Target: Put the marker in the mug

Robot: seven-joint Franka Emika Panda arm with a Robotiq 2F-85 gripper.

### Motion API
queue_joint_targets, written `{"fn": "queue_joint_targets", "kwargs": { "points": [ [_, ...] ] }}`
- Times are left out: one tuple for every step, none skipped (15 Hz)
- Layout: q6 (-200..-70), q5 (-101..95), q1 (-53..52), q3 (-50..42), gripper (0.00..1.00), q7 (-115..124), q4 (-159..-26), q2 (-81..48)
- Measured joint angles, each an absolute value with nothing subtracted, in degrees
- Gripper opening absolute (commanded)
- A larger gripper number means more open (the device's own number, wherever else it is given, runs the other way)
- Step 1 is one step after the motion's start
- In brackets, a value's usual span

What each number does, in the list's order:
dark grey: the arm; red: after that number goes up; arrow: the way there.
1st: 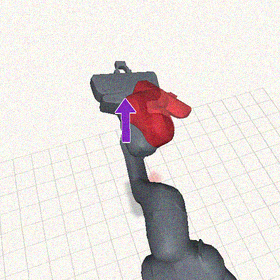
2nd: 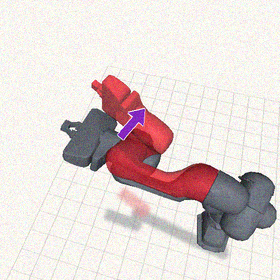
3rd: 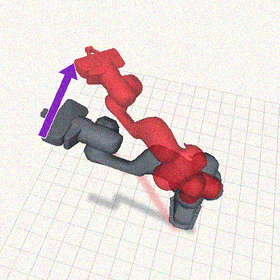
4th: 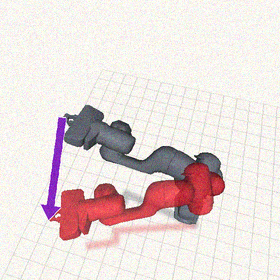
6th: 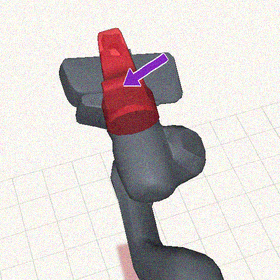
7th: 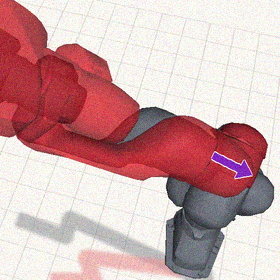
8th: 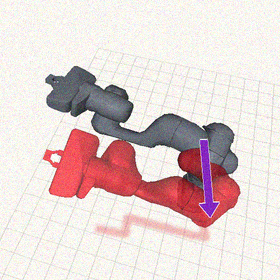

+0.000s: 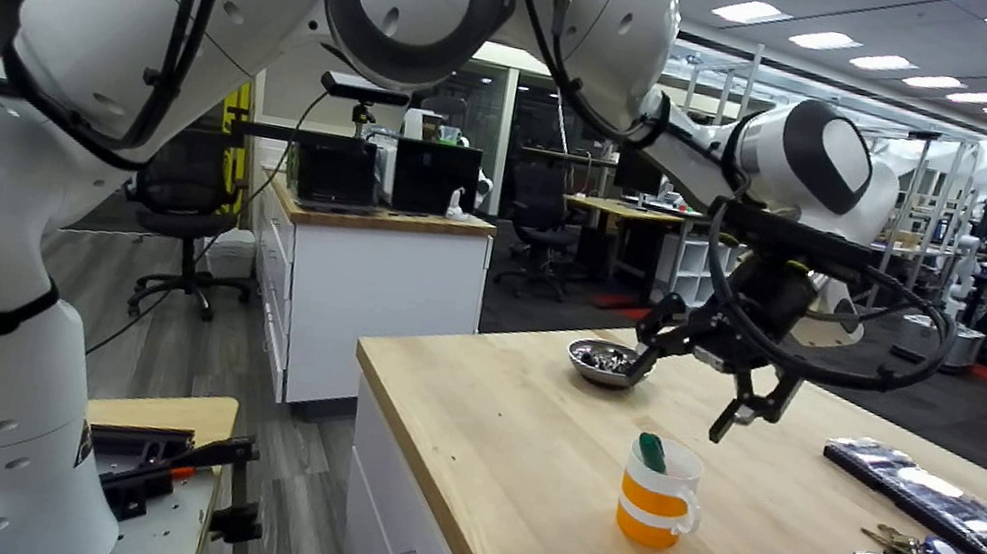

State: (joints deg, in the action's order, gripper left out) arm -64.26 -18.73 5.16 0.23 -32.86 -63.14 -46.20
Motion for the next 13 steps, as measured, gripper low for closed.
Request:
{"fn": "queue_joint_targets", "kwargs": {
  "points": [
    [-65.1,-18.7,5.2,0.2,1.00,-32.8,-63.1,-45.7],
    [-65.9,-18.6,5.2,0.2,1.00,-32.7,-63.1,-45.2],
    [-67.0,-18.5,5.2,0.2,1.00,-32.6,-63.2,-44.5],
    [-67.8,-18.5,5.2,0.2,1.00,-32.5,-63.4,-43.8],
    [-68.8,-18.4,5.3,0.2,1.00,-32.4,-63.7,-43.0],
    [-69.5,-18.3,5.3,0.2,1.00,-32.2,-64.4,-42.1],
    [-70.1,-18.2,5.3,0.2,1.00,-32.0,-65.1,-41.1],
    [-70.9,-18.1,5.3,0.2,1.00,-31.6,-66.2,-40.1],
    [-71.7,-18.0,5.4,0.2,1.00,-31.2,-67.5,-38.9],
    [-72.7,-18.0,5.4,0.2,1.00,-30.6,-69.0,-37.6],
    [-74.0,-17.9,5.4,0.2,1.00,-29.5,-70.8,-36.2],
    [-74.8,-17.9,5.4,0.2,1.00,-28.8,-72.3,-35.0],
    [-75.4,-17.9,5.4,0.2,1.00,-28.3,-73.4,-34.1]
  ]
}}
